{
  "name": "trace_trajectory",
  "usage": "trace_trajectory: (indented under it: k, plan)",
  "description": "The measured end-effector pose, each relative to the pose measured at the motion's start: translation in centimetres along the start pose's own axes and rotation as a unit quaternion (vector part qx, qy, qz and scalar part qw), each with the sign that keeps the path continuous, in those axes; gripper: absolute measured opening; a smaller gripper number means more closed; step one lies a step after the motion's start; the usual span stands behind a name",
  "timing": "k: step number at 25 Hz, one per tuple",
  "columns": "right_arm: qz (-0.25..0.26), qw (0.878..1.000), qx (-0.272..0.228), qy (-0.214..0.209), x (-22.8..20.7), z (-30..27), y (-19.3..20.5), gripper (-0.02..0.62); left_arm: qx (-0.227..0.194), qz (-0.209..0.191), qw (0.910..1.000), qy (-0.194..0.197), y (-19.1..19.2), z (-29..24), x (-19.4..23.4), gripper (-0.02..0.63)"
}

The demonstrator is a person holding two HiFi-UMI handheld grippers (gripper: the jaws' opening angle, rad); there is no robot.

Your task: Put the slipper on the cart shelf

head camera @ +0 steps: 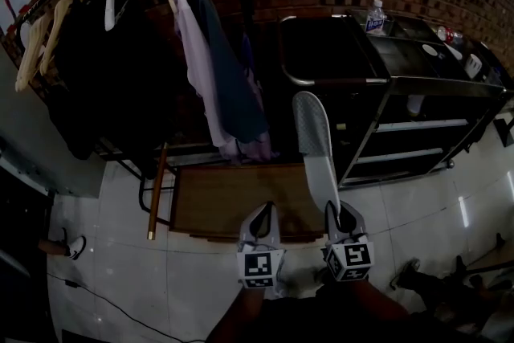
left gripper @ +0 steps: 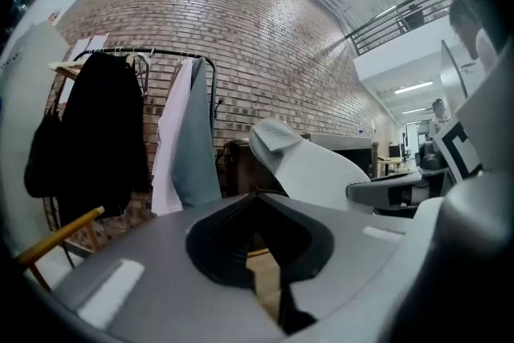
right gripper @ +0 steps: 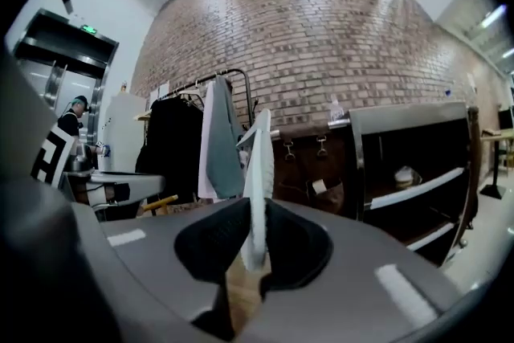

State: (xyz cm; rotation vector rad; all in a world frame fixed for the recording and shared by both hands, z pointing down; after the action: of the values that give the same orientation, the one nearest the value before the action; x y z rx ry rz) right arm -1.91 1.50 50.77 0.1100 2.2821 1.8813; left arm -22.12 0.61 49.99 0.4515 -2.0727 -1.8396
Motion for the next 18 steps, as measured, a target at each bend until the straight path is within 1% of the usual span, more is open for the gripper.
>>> trace_trajectory:
  k: [7, 11, 14, 18]
  plan:
    - [0.038, 0.998, -0.048, 0.002, 0.3, 1.2, -2.5, 0.048, -0.014, -0.003, 0.9999, -0.007, -1.4, 0.4, 0.0, 0.017]
    - [0.041, 0.996, -0.073, -0.009, 0.7, 1.4, -3.4, 0.049, -0.021, -0.008, 0.9997, -0.005, -1.8, 0.5, -0.2, 0.017]
    - [0.049, 0.996, -0.077, -0.003, 0.5, 1.5, -3.6, 0.049, -0.027, -0.013, 0.9995, -0.002, -2.2, 0.7, -0.4, 0.015]
    - [0.044, 0.996, -0.075, -0.001, 0.4, 1.7, -4.1, 0.049, -0.034, -0.011, 0.9994, 0.004, -2.7, 0.7, -0.6, 0.015]
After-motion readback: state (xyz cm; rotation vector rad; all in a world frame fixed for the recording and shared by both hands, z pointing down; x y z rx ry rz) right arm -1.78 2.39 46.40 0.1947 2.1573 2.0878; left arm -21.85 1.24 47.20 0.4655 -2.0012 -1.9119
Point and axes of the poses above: the fingertips, and each gripper's own axes: z backward along the fingers, x to its left, y out of its underside, the point moved 8 cm from there along z, backward along the fingers, and after that the axes turned 6 degrees about y, right-handed, at the moved point
